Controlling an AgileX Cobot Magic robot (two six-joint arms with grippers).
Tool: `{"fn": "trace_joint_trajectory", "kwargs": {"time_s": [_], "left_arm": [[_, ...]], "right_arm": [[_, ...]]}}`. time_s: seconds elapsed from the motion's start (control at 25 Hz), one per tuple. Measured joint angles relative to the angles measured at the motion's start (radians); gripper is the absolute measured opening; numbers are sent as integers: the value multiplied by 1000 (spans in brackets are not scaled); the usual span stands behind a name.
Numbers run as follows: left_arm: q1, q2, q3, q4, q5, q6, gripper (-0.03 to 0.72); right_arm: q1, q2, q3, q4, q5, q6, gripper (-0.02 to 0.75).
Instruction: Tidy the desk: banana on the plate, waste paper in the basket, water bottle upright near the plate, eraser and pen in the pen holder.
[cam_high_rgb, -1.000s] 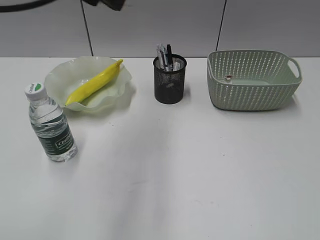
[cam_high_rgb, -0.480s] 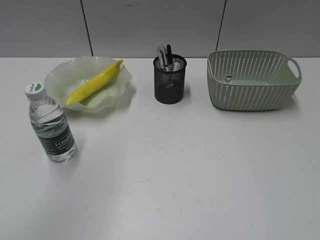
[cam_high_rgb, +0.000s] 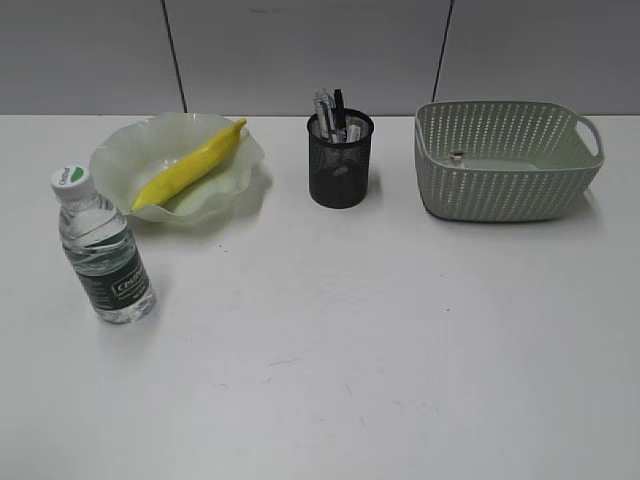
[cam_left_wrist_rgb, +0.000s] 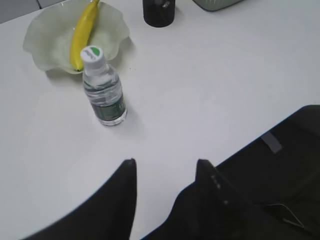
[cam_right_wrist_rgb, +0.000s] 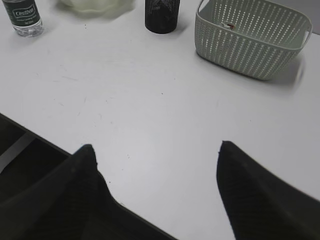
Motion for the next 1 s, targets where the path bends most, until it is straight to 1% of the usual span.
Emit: {"fn": "trace_joint_trajectory", "kwargs": {"time_s": [0.2, 0.4, 0.6, 1.0], "left_arm": [[0, -251, 167, -4, 4, 8, 253], [0, -403, 300, -31, -61, 9, 247], [0, -411, 347, -34, -150, 16, 247], [0, -411, 349, -31, -163, 16, 246]], "right_arm": [[0, 0, 0, 0, 0, 0, 582], [0, 0, 0, 0, 0, 0, 582], [0, 0, 0, 0, 0, 0, 582], [0, 0, 0, 0, 0, 0, 582]]}}
